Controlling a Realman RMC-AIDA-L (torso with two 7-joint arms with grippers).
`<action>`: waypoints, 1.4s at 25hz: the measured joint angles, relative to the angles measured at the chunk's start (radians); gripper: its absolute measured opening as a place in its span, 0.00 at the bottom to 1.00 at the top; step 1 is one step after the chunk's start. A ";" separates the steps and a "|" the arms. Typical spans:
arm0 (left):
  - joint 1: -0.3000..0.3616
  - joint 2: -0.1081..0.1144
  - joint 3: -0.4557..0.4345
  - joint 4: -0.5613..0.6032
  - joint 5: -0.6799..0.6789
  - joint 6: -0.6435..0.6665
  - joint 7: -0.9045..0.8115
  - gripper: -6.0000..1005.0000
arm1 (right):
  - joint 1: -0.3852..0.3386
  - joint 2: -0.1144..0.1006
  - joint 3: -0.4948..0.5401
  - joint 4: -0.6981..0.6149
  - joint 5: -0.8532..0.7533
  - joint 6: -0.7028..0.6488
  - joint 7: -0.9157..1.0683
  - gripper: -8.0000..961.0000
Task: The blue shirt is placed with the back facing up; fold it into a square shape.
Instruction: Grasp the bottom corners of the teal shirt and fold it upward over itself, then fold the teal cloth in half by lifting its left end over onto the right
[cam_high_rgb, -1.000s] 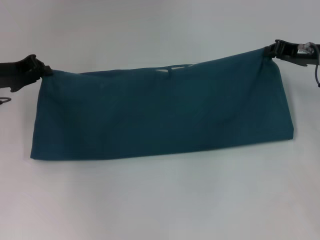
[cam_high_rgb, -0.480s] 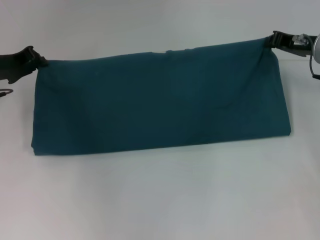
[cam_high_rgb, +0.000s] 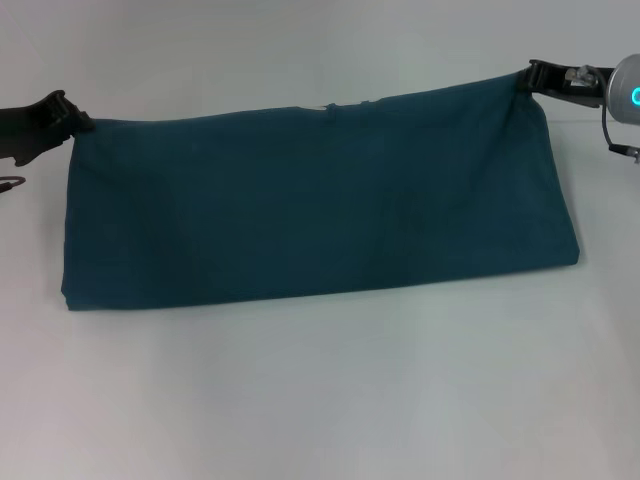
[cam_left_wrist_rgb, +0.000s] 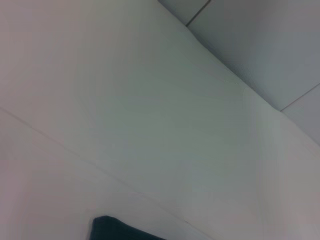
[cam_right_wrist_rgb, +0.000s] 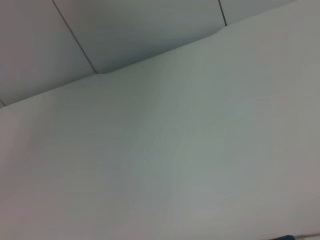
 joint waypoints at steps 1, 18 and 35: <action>0.000 0.000 0.000 0.000 0.000 -0.001 0.000 0.18 | 0.001 0.000 0.000 0.000 0.000 0.001 0.000 0.11; -0.003 -0.004 0.007 -0.004 -0.023 -0.034 0.017 0.20 | 0.021 -0.009 -0.023 0.008 0.000 0.009 0.003 0.12; 0.051 -0.021 0.019 0.001 -0.154 -0.037 0.011 0.33 | -0.044 -0.127 0.027 -0.032 0.058 -0.214 0.015 0.45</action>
